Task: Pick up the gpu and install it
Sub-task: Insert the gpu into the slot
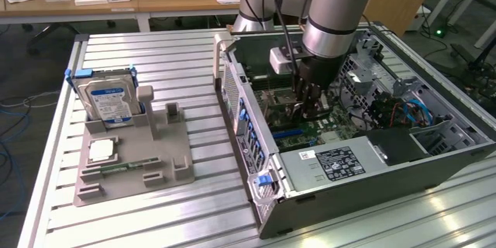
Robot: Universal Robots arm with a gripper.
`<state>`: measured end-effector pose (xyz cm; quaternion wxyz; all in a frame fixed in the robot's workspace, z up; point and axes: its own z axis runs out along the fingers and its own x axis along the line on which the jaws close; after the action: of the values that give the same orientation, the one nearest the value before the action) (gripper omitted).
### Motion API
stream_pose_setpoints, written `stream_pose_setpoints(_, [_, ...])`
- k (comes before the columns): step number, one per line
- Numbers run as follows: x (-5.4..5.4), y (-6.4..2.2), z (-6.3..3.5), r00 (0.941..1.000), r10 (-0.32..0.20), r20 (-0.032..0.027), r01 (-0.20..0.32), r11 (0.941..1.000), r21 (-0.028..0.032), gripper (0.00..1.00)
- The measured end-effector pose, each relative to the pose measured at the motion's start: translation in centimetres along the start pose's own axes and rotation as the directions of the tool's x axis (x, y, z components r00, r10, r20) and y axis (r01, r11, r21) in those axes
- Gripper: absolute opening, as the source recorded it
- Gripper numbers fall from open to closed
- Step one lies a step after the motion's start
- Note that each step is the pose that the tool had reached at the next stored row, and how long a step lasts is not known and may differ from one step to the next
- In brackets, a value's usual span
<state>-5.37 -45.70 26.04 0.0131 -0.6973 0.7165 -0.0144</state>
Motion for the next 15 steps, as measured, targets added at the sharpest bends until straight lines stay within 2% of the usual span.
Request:
stream_pose_setpoints(8, [0.0,0.41,0.84,1.0,0.0,-0.0036,0.0,1.0,-0.0001,0.28])
stream_pose_setpoints(15, [0.0,0.9,1.4,1.0,0.0,-0.0041,0.0,1.0,0.0001,0.28])
